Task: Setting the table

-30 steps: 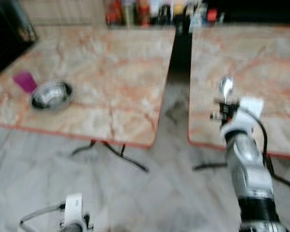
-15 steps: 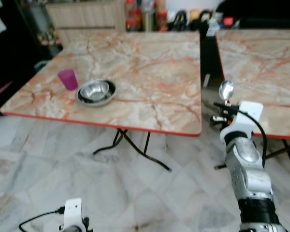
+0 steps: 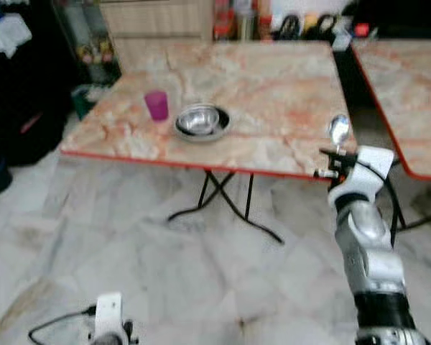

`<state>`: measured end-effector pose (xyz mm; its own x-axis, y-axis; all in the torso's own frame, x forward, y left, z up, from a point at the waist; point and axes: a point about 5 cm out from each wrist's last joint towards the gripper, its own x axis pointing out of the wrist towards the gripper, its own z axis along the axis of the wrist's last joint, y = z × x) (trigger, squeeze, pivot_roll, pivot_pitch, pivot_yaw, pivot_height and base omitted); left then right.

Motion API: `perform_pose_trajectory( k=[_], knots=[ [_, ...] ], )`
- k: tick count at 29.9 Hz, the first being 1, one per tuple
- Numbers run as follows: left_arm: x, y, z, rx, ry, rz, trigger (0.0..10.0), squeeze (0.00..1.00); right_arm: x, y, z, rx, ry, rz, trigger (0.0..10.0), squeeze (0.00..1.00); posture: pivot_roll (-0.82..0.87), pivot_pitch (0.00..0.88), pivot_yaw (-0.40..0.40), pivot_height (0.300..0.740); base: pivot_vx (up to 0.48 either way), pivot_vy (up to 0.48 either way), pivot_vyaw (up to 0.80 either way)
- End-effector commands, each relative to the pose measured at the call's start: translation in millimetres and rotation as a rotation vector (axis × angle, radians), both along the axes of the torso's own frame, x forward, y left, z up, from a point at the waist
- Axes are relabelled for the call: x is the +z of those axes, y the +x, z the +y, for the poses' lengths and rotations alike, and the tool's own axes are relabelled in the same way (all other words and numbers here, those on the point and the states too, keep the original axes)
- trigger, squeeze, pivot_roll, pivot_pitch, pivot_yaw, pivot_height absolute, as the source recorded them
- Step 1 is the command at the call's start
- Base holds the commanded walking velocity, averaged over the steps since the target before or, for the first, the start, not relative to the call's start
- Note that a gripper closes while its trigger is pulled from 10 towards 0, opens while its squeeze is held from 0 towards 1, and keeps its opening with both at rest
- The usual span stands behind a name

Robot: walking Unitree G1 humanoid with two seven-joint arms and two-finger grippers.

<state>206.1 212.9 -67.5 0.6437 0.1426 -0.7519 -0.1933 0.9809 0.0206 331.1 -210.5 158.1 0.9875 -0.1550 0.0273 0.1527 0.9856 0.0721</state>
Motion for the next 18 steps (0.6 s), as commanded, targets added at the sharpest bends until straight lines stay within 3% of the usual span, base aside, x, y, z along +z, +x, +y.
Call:
perform_pose_trajectory(
  k=[1, 11, 14, 18],
  knots=[
    [-1.0, -4.7, 8.4, 0.019, 0.013, 0.016, 10.0, 0.00, 6.9, 3.4, 11.1, 0.033, 0.007, -0.032, 10.0, 0.00, -0.04, 0.088, 0.035, 0.740, 0.000, 0.480, 0.00],
    [0.8, -2.0, 9.5, 0.021, 0.017, 0.006, 10.0, 0.00, 8.8, 4.8, 13.1, 0.037, 0.011, -0.041, 10.0, 0.00, -0.04, 0.091, 0.037, 0.740, 0.000, 0.477, 0.00],
    [1.6, -0.8, 9.5, 0.016, 0.023, 0.000, 10.0, 0.00, 8.4, 5.6, 13.3, 0.040, 0.015, -0.034, 10.0, 0.00, -0.04, 0.092, 0.036, 0.740, 0.000, 0.000, 0.00],
    [3.0, 1.3, 9.3, 0.012, 0.022, -0.014, 10.0, 0.00, 9.6, 6.2, 13.5, 0.037, 0.018, -0.044, 10.0, 0.00, -0.04, 0.095, 0.036, 0.740, 0.000, 0.000, -0.57]
  ],
)
